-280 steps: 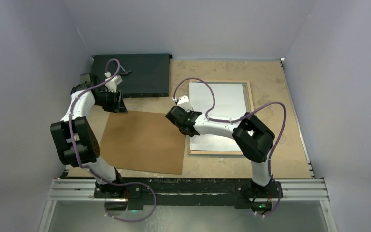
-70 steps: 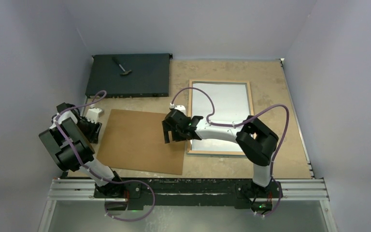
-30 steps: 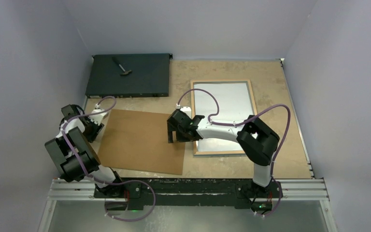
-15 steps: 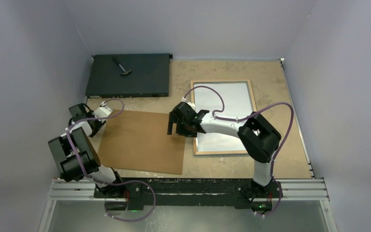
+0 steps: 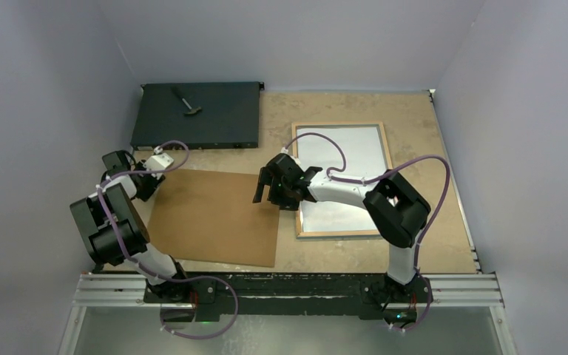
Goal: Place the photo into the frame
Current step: Move the photo frame item to the center of the board.
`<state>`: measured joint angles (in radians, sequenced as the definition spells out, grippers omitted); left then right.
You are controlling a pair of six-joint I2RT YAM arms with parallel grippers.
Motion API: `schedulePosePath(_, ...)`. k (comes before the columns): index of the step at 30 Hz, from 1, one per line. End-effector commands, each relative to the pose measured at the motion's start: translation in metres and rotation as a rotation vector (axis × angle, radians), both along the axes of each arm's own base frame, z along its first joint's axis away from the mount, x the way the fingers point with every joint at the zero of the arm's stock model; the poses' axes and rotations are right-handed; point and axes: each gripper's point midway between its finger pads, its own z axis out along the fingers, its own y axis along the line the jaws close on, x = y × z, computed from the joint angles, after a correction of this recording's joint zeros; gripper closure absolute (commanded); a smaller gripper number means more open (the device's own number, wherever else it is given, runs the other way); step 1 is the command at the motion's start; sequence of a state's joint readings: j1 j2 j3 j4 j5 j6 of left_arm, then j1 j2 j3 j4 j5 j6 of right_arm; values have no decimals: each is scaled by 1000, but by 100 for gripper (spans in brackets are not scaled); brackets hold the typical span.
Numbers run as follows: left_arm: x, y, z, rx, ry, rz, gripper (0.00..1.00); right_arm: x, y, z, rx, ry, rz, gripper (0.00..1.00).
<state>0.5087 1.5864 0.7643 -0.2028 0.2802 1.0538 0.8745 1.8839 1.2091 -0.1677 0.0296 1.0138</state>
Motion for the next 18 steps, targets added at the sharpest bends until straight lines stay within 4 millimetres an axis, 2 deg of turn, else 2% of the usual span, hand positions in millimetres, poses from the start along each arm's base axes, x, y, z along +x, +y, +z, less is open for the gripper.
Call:
schedulePosePath(1,-77,-77,-58,-354,344,-29,57,0,0,-9,-3,44,-37,2)
schedulePosePath(4,-73,-80,-54,-366,329,-66,58,1,0,-14,-10,53,-53,2)
schedulePosePath(7,-72,-85,-49,-387,354,-103,66,4,-2,-15,-16,51,-76,2)
schedulePosePath(11,-88,-91,-59,-411,474,-152,72,5,-2,-14,-5,49,-100,2)
schedulePosePath(14,-91,-95,-59,-429,508,-164,76,8,1,-16,9,44,-106,2)
schedulePosePath(18,-90,-101,-57,-421,511,-180,78,8,15,-10,74,60,-101,2)
